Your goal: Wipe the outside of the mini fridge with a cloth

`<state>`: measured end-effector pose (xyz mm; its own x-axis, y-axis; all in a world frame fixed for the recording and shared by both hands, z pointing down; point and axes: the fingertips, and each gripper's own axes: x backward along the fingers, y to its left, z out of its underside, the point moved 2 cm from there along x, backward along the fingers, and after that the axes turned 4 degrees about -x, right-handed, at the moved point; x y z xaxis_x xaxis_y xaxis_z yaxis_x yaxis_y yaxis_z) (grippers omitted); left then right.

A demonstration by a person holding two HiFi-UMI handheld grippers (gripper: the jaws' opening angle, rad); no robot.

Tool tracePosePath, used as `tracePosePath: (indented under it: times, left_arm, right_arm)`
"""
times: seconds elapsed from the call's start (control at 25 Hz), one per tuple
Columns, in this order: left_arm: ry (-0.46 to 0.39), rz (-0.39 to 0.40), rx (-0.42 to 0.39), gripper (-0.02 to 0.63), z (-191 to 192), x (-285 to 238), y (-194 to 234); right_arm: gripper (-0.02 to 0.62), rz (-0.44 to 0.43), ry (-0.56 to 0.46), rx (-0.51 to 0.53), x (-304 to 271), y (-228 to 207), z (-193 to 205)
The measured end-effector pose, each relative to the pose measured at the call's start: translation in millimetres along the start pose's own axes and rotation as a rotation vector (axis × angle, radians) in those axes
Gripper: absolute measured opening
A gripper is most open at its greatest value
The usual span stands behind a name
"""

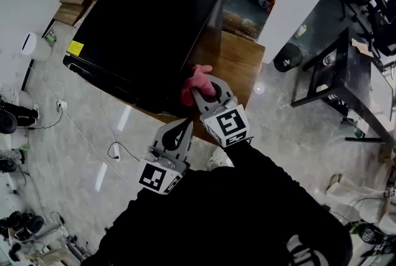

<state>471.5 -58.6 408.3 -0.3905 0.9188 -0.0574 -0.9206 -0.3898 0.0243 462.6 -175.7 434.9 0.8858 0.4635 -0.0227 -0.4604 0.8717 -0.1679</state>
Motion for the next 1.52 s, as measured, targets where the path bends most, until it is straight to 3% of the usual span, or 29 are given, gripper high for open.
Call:
tracePosePath:
  times: [0.4,1.08,1.32,1.52]
  left_arm:
    - [-0.023,-0.001,0.029,0.006,-3.2,-48.3,-6.4]
    - [-0.007,0.013,0.03,0.006,11.6,-107.0,-15.9]
    - [-0.012,0.011,0.024,0.006,9.5,-115.5,-11.6]
    - [-0.034,0.032,-0.006,0.006,3.8,-115.6,-17.3]
  right_arm:
    - [0.063,0.026,0.018,0.043,-18.2,-50.2,-1.3]
    - [0.063,0.226,0.052,0.055,-69.5,-193.3,-0.4]
    - [0.063,0.239,0.062,0.037,-76.6,-209.6,0.9]
    - [0.063,0.263,-0.019,0.074,-44.6,-204.6,-17.1]
